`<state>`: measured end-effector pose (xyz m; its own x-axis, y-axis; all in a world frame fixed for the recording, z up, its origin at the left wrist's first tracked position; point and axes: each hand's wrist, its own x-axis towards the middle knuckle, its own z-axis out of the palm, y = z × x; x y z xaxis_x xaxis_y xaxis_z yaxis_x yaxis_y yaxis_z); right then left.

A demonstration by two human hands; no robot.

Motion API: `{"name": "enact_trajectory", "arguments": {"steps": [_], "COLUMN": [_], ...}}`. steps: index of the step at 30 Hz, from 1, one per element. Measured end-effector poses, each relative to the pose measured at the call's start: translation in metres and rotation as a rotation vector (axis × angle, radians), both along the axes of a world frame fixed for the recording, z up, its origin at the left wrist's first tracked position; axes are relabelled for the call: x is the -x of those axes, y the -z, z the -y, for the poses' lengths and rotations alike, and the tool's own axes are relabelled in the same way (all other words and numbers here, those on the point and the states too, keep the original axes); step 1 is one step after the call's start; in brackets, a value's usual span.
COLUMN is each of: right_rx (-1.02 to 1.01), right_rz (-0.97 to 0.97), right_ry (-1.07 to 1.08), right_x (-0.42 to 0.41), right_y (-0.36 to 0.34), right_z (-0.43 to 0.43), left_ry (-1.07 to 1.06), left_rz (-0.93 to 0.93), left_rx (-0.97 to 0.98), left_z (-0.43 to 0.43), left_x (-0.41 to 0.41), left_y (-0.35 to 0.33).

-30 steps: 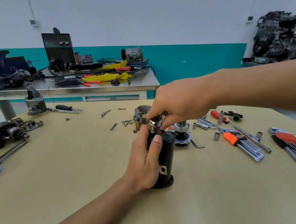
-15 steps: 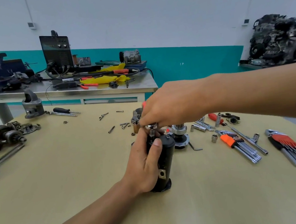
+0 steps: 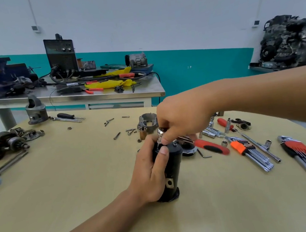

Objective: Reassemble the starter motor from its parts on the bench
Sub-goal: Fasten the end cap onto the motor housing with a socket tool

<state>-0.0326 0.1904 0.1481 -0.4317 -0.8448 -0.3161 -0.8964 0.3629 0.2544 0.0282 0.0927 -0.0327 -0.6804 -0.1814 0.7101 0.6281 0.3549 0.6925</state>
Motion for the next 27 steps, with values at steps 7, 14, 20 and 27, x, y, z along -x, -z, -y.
{"name": "enact_trajectory", "arguments": {"steps": [7, 14, 20, 27], "right_rx": [-0.024, -0.010, 0.125, 0.104], "right_rz": [-0.296, 0.070, 0.325, 0.077], "right_ry": [-0.389, -0.021, 0.250, -0.108], "right_x": [0.002, 0.003, -0.006, -0.008], "right_y": [-0.003, -0.007, 0.001, 0.003], "right_z": [-0.007, 0.001, -0.002, -0.021], "left_ry": [0.042, 0.029, 0.104, 0.332], "left_rz": [-0.020, -0.035, -0.056, 0.334], "left_rx": [-0.007, 0.043, 0.053, -0.060], "left_z": [-0.002, -0.003, -0.004, 0.013], "left_x": [0.000, -0.002, -0.005, -0.006], "left_y": [-0.002, 0.001, -0.002, -0.001]}}
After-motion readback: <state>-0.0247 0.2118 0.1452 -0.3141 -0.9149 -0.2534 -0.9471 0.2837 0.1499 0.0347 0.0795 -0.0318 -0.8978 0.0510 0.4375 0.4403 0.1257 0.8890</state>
